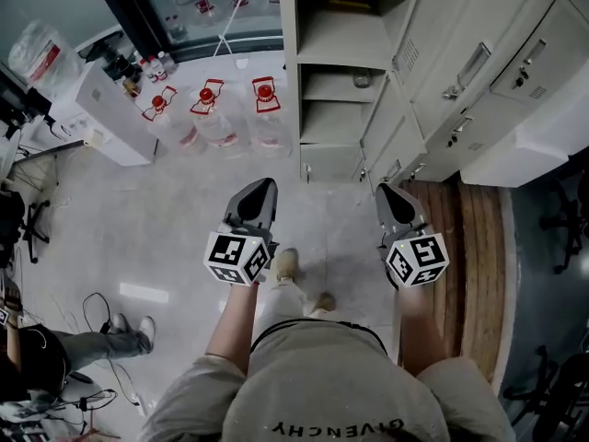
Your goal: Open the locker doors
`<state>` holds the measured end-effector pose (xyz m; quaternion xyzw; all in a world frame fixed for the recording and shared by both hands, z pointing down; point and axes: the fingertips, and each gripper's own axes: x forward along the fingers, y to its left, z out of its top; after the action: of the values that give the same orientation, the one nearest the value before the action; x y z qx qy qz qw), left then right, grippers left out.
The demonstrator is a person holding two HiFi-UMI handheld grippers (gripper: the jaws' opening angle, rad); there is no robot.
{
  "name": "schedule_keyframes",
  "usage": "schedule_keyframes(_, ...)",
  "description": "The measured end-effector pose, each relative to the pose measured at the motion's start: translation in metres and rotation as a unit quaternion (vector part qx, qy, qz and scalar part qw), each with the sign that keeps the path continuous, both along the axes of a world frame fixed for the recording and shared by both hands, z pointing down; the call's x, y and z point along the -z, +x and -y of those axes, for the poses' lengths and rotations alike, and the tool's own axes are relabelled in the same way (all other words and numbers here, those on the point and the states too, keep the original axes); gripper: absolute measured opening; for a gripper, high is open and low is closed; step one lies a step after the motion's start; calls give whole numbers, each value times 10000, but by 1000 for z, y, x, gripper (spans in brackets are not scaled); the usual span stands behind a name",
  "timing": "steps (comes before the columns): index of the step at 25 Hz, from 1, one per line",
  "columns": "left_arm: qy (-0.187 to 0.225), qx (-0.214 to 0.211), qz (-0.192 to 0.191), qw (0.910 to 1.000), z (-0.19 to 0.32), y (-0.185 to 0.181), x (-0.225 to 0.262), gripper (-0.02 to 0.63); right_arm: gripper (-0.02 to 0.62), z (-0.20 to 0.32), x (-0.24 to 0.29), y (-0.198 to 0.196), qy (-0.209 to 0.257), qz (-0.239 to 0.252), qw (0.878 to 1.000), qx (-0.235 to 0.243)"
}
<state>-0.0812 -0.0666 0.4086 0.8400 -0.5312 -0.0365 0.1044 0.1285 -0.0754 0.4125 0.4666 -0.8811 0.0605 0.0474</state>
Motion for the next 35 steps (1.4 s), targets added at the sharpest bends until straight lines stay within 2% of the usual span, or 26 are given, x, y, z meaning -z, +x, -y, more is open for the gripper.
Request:
schedule_keyframes(11,183,1,110,9998,-21,-12,23,-2,-2,-27,21,-19,241,-70,9992,314)
schedule_keyframes(26,413,-135,132,9990,-3,-12,52,-2,-2,-13,48,3,469,137,9987,-129)
schedule_keyframes(35,273,-299,109,9991,10,0,49,-2,-2,-2,46,12,360,236,9987,-257)
